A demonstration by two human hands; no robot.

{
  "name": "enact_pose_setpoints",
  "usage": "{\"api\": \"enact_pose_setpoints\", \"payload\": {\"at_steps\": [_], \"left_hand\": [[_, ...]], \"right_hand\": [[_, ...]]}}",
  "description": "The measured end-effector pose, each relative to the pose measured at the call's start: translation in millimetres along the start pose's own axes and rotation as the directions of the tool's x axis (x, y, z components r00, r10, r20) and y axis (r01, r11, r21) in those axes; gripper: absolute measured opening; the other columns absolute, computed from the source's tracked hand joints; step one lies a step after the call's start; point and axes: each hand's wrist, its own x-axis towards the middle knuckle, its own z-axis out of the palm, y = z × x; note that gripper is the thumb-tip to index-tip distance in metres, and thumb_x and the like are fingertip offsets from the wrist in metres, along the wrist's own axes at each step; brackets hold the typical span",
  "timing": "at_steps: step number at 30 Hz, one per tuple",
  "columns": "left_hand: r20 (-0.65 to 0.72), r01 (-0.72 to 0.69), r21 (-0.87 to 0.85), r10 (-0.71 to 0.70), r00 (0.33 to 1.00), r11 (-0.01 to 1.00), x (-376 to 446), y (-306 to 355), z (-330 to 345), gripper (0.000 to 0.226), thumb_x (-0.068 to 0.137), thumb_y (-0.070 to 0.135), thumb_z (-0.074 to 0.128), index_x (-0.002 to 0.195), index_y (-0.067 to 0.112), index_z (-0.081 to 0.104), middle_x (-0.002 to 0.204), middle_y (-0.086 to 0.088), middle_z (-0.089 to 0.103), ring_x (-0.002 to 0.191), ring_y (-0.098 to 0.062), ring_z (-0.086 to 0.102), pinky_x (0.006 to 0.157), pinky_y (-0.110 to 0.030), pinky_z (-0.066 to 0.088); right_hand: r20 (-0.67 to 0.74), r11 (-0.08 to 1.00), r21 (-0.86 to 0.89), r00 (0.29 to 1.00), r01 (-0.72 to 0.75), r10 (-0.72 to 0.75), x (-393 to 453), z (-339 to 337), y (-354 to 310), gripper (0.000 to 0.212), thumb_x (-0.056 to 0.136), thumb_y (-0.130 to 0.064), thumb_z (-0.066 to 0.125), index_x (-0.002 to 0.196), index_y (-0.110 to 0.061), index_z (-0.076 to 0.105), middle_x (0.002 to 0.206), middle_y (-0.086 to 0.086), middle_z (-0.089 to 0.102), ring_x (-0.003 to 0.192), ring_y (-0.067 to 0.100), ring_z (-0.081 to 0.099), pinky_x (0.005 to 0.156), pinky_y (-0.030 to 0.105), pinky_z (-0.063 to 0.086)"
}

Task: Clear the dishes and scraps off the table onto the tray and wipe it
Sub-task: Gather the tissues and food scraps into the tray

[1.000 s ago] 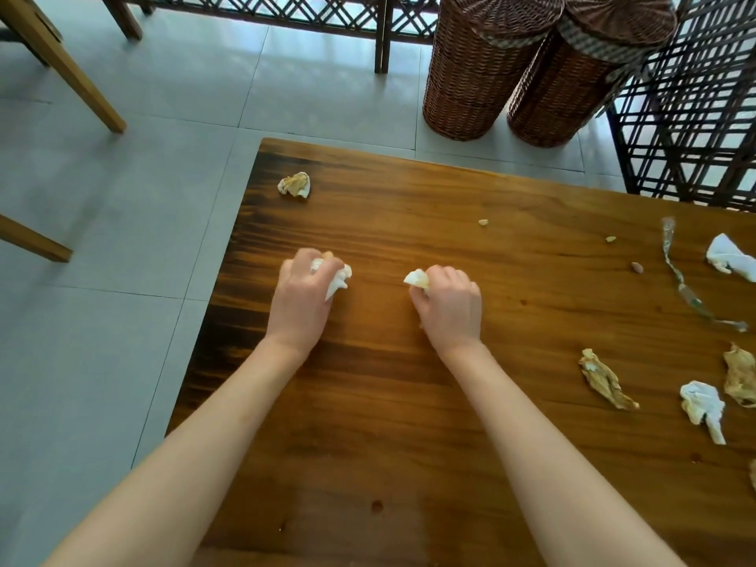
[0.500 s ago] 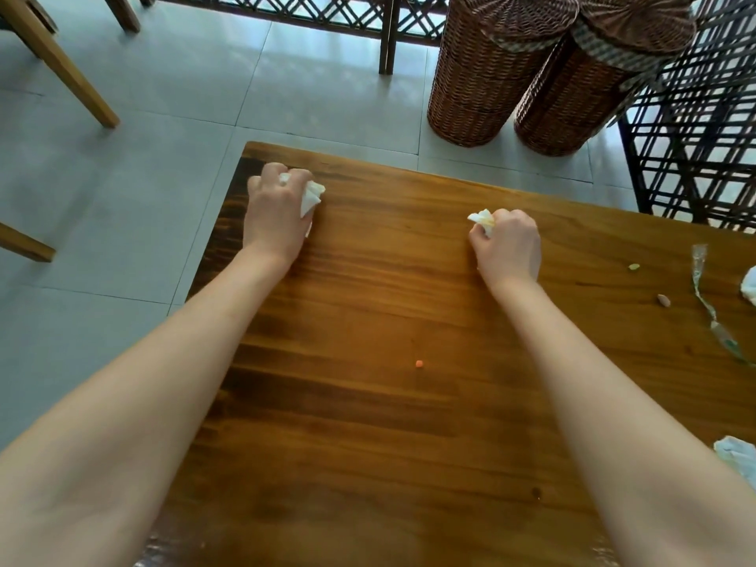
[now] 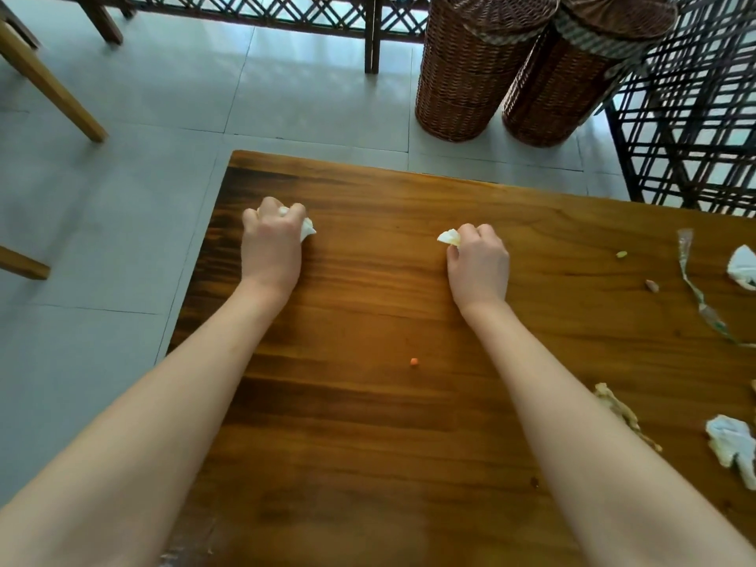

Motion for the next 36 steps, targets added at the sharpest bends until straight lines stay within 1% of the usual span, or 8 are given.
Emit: {"api": "enact_pose_setpoints", "payload": {"at_steps": [6,10,15,23,27,30,33,36], "left_hand": [[0.009,-0.041,-0.206,0.044,0.999,0.978,-49.7,12.5,-23.2,0.031,0.079,0.001,0.069,0.109,0.008,0.065,0.109,-0.016,0.06,0.095,-0.032,0.056,0.077,-0.034,0.05],[0.058,-0.121,-0.281,0.142,0.988,0.952,-91.6,40.3,-32.7,0.035,0.072,0.0,0.075,0.105,0.01,0.067,0.105,-0.012,0.063,0.093,-0.027,0.058,0.074,-0.026,0.045],[0.11,-0.193,-0.378,0.251,0.962,0.905,-126.5,74.9,-36.8,0.032,0.075,0.003,0.072,0.106,0.011,0.068,0.104,-0.01,0.062,0.091,-0.024,0.056,0.072,-0.023,0.041],[0.16,-0.115,-0.358,0.182,0.97,0.926,-138.2,108.0,-23.5,0.032,0.079,0.01,0.072,0.11,0.013,0.064,0.11,-0.011,0.057,0.094,-0.026,0.052,0.07,-0.024,0.039],[0.218,-0.024,-0.26,0.083,0.973,0.965,-143.2,120.8,-15.7,0.042,0.078,0.027,0.074,0.116,0.016,0.061,0.112,-0.009,0.055,0.097,-0.025,0.048,0.077,-0.028,0.044],[0.213,0.017,-0.182,0.022,0.977,0.983,-148.4,129.2,-12.8,0.036,0.082,0.02,0.07,0.117,0.014,0.061,0.111,-0.011,0.056,0.094,-0.026,0.047,0.076,-0.029,0.045],[0.209,0.046,-0.096,-0.025,0.978,0.994,-155.5,137.5,-12.0,0.036,0.086,0.007,0.064,0.12,0.014,0.059,0.11,-0.011,0.057,0.091,-0.025,0.047,0.072,-0.027,0.045],[0.187,0.028,-0.031,-0.021,0.982,0.999,-162.6,142.6,-11.5,0.033,0.088,0.005,0.06,0.12,0.012,0.058,0.105,-0.013,0.058,0.084,-0.023,0.048,0.069,-0.027,0.046]], "right_hand": [[-0.006,0.978,0.144,0.988,-0.15,0.153,-34.9,-19.4,-7.5,0.013,0.086,-0.009,0.051,0.073,-0.008,0.054,0.076,0.005,0.049,0.068,0.019,0.044,0.061,0.025,0.029],[-0.065,0.953,0.236,0.976,-0.189,0.21,-86.8,-39.7,-7.4,0.01,0.083,-0.006,0.054,0.075,-0.008,0.058,0.071,0.003,0.049,0.064,0.013,0.04,0.06,0.021,0.024],[-0.077,0.944,0.207,0.958,-0.255,0.276,-148.2,-66.4,8.2,0.012,0.085,-0.007,0.055,0.073,-0.007,0.056,0.069,0.001,0.048,0.062,0.012,0.042,0.055,0.021,0.026],[-0.159,0.954,0.139,0.945,-0.266,0.286,-173.4,-105.3,68.2,0.004,0.084,-0.007,0.062,0.082,-0.004,0.063,0.073,-0.002,0.048,0.067,0.011,0.046,0.054,0.008,0.023],[-0.113,0.959,0.08,0.953,-0.272,0.28,-172.8,-107.5,114.5,0.006,0.085,-0.007,0.061,0.088,-0.002,0.064,0.076,0.004,0.053,0.076,0.021,0.053,0.06,0.018,0.032],[-0.012,0.966,-0.02,0.967,-0.256,0.256,-177.5,-100.5,139.7,0.018,0.086,-0.01,0.061,0.101,-0.002,0.065,0.092,0.012,0.062,0.093,0.027,0.05,0.074,0.029,0.038],[0.055,0.961,-0.089,0.962,-0.263,0.268,-187.2,-93.9,152.1,0.035,0.083,-0.016,0.065,0.118,-0.011,0.062,0.114,0.016,0.057,0.11,0.033,0.045,0.088,0.043,0.042],[0.057,0.965,-0.112,0.968,-0.236,0.243,-197.0,-88.6,157.1,0.037,0.08,-0.015,0.069,0.116,-0.016,0.063,0.122,0.013,0.057,0.116,0.035,0.046,0.085,0.053,0.042]]}}
